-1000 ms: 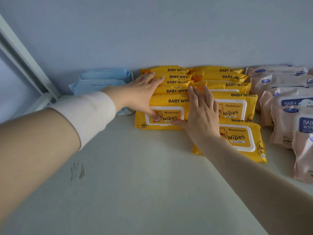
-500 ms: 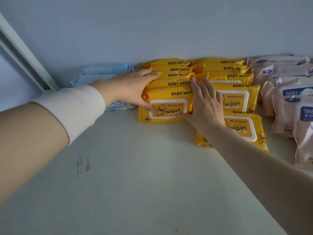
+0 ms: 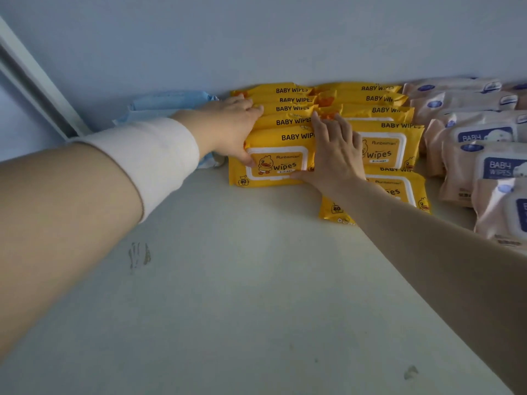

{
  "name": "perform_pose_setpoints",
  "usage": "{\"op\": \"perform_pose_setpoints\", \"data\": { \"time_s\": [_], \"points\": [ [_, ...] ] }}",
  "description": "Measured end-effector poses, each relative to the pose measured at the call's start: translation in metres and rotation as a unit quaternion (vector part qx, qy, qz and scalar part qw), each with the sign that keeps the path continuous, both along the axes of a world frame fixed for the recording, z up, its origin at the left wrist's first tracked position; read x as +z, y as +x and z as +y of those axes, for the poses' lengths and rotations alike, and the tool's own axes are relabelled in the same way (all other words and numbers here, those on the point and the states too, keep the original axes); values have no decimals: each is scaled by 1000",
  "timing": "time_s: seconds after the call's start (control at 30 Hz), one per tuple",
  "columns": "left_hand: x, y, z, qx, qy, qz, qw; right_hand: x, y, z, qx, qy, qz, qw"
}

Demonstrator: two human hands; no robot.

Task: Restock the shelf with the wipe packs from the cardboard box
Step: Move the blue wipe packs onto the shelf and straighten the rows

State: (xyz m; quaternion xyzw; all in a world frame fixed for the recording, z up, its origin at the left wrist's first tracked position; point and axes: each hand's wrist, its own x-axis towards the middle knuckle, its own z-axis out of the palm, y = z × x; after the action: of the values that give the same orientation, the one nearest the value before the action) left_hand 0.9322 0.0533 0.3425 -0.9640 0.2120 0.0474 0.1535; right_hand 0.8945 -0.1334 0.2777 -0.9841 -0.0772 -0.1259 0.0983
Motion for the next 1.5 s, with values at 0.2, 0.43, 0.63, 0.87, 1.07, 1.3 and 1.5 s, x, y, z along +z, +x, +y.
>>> {"op": "perform_pose_setpoints", "data": {
  "time_s": [0.2, 0.43, 0.63, 0.87, 1.07, 1.3, 1.5],
  "points": [
    [17, -32, -43, 6, 44, -73, 996, 42, -12, -36, 65, -33, 38, 997],
    [33, -72, -90, -17, 142, -66, 988, 80, -37, -125, 57, -292, 43, 954],
    [21, -100, -140, 81, 151, 82, 982, 84, -63, -181, 57, -385, 52, 920],
    [2, -109, -154, 137, -8, 90, 986, 63, -73, -183, 100, -238, 107, 960],
    [-32, -94, -151, 193, -178, 98, 960, 27, -59, -160, 119, -132, 183, 967],
    [-39, -88, -145, 172, -295, 20, 940, 19, -43, -158, 61, -7, 108, 992],
    [-28, -67, -143, 36, -188, -165, 968, 5, -31, -158, 9, -23, -22, 999]
  ]
}}
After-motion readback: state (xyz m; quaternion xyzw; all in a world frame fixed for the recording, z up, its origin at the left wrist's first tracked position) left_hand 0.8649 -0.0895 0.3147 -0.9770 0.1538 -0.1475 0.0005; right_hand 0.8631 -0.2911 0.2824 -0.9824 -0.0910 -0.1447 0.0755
